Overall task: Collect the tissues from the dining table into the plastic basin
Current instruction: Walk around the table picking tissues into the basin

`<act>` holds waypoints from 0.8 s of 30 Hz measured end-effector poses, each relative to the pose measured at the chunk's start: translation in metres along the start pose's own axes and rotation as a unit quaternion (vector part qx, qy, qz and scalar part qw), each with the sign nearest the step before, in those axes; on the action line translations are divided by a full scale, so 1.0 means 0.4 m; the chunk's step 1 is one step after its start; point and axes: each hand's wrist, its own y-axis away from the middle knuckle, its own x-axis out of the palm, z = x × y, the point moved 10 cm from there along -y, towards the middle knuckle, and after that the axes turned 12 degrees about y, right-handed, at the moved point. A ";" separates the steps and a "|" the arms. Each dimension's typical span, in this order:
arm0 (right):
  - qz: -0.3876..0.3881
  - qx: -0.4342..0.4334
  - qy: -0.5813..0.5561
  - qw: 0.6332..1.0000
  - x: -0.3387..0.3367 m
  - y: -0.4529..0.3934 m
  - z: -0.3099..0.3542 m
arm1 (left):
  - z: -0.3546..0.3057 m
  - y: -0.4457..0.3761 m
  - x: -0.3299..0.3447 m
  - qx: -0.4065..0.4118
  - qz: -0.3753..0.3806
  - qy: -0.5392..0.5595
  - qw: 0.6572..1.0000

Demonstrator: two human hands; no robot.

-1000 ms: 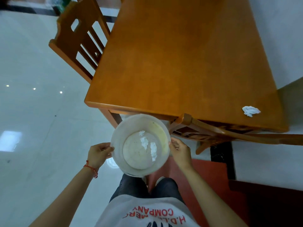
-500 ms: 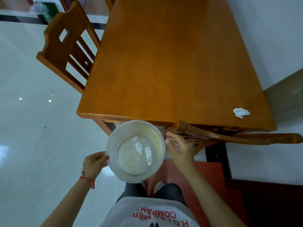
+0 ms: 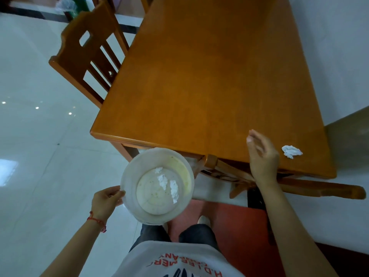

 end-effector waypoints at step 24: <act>0.079 0.121 0.308 0.940 -0.077 -0.302 -0.540 | 0.065 0.175 0.070 -0.016 -0.148 0.063 0.987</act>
